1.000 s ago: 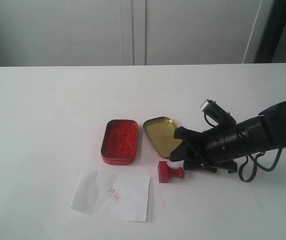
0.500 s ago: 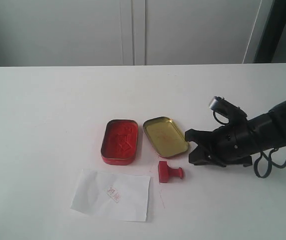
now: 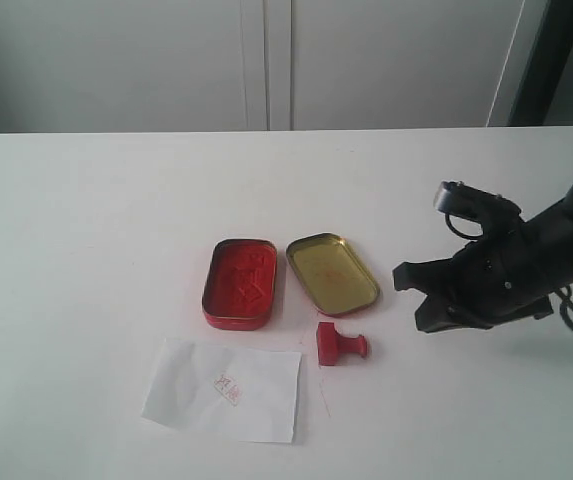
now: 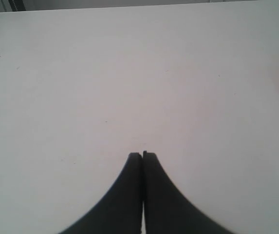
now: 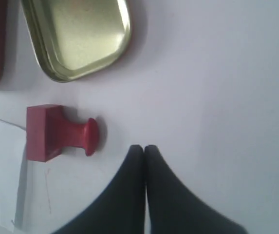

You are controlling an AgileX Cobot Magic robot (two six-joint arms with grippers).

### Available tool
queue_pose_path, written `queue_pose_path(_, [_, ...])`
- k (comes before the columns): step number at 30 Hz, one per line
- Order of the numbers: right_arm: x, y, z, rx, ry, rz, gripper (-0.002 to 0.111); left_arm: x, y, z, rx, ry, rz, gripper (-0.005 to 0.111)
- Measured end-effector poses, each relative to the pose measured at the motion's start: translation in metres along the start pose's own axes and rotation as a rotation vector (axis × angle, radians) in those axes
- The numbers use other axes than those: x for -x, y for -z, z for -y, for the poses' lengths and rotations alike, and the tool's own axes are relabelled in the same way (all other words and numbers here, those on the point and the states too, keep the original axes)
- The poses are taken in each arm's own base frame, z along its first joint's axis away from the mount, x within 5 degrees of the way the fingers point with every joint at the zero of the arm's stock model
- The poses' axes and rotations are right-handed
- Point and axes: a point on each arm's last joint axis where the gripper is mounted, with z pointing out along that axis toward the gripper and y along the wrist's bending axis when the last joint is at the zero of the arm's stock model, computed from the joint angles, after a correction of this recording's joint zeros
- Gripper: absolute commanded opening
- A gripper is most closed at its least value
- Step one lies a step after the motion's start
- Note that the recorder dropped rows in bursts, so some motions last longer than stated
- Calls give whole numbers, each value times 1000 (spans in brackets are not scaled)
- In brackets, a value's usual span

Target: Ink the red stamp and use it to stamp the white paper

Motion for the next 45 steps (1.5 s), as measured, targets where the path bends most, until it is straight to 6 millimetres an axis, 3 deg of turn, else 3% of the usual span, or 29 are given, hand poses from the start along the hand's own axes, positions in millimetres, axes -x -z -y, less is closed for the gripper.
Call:
queue_pose_path(8, [-1, 36, 7, -229, 61, 43, 0, 0, 0, 0, 0, 0, 0, 0])
queue_pose_path(13, [-1, 48, 11, -313, 59, 70, 0, 0, 0, 0, 0, 0, 0, 0])
queue_pose_path(23, [-4, 61, 7, -327, 65, 81, 0, 0, 0, 0, 0, 0, 0, 0])
queue_pose_path(33, [-9, 95, -7, -316, 95, 179, 0, 0, 0, 0, 0, 0, 0, 0])
queue_pose_path(45, [-37, 135, -18, -313, 148, 344, 0, 0, 0, 0, 0, 0, 0, 0])
